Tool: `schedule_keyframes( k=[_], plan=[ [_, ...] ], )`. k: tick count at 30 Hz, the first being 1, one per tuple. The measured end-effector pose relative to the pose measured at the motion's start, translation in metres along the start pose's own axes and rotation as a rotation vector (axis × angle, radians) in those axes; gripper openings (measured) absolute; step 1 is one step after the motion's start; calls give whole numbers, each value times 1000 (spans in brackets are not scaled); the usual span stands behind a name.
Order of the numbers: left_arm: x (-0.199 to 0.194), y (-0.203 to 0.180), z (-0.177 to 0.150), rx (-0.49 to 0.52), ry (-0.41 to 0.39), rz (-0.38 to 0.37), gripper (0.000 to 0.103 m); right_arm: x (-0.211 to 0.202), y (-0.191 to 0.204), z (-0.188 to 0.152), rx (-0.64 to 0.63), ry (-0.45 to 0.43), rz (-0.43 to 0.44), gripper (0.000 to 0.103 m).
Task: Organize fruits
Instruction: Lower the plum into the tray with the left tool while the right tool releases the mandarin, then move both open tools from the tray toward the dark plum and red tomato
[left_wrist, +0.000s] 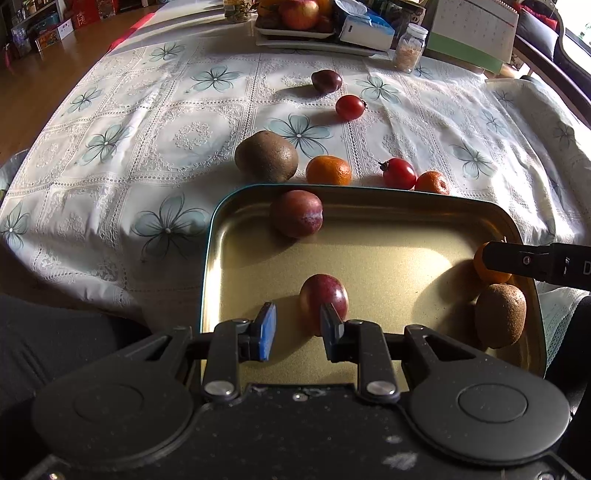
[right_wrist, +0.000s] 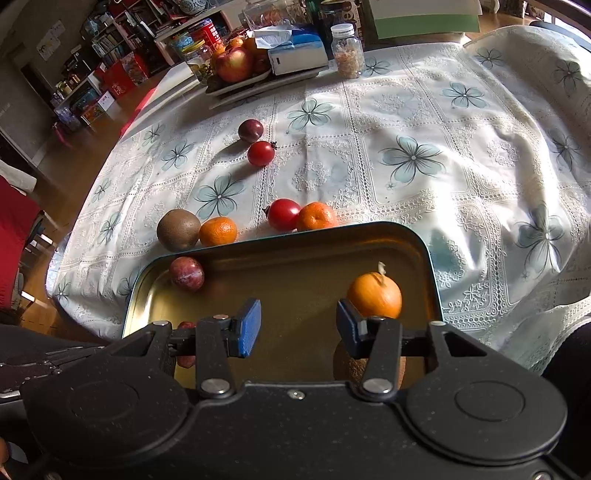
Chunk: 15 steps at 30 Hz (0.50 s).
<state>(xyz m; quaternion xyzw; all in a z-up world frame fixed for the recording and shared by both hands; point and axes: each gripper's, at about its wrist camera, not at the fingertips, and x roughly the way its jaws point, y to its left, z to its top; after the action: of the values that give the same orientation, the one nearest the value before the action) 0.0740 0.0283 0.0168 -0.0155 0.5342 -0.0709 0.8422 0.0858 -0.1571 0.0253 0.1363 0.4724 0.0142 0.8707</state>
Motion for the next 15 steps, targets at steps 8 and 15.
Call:
schedule_keyframes(
  k=[8, 15],
  plan=[
    [1, 0, 0, -1, -1, 3, 26, 1, 4, -2, -22, -9, -22, 55],
    [1, -1, -1, 0, -9, 18, 26, -1, 7, -5, -54, -45, -73, 55]
  ],
)
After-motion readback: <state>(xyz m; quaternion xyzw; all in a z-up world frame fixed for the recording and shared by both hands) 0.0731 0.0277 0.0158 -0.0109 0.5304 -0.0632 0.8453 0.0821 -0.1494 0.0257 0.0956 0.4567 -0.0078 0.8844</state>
